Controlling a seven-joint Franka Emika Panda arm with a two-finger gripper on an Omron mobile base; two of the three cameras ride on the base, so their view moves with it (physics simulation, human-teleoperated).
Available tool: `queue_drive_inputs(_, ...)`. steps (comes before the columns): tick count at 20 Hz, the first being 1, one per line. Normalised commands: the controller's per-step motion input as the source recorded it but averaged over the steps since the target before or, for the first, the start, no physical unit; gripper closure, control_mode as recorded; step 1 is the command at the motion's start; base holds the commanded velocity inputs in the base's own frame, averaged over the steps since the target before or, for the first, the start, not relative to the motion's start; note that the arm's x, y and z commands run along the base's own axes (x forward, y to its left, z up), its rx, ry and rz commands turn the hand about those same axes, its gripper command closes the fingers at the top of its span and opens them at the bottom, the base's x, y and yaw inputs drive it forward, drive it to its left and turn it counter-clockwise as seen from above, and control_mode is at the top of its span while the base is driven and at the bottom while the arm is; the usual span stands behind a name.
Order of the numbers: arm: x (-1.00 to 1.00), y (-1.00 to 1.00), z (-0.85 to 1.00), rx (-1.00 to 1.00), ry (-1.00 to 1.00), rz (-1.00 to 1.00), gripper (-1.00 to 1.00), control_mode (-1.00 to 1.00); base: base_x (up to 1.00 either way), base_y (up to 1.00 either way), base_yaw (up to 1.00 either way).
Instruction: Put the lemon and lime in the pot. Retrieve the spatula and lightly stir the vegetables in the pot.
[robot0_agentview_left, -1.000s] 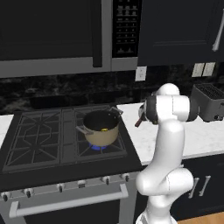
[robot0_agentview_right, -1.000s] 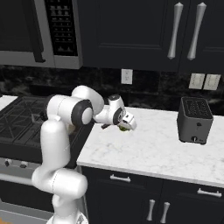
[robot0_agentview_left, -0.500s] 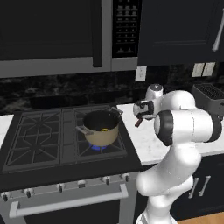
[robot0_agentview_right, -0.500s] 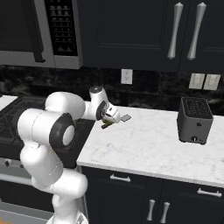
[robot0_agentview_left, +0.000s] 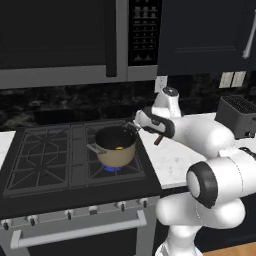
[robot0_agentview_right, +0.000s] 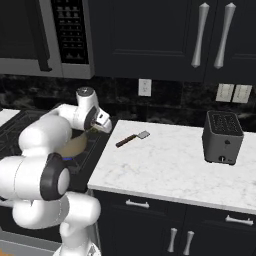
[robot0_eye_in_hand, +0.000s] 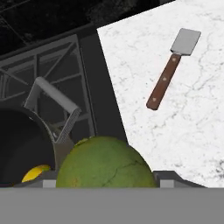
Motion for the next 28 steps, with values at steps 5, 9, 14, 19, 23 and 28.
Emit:
queue_drive_inputs(5,0.01,1.00,0.15,0.00,0.01,0.09,1.00,-1.00,0.00,0.00,0.00)
queue_drive_inputs(9,0.05,1.00,-0.04,0.00,0.05,0.08,1.00,-1.00,0.00,0.00,0.00)
queue_drive_inputs(14,0.17,0.89,-0.28,0.00,0.07,0.04,-1.00,-1.00,0.00,0.00,0.00)
queue_drive_inputs(19,0.16,0.17,-0.23,0.00,0.01,0.00,-1.00,-1.00,0.00,0.00,0.00)
queue_drive_inputs(23,0.00,-0.02,0.15,0.00,-0.08,-0.01,-1.00,-1.00,0.00,0.00,0.00)
queue_drive_inputs(28,-0.45,-0.31,0.34,0.01,-0.09,-0.02,-1.00,-1.00,0.00,0.00,0.00)
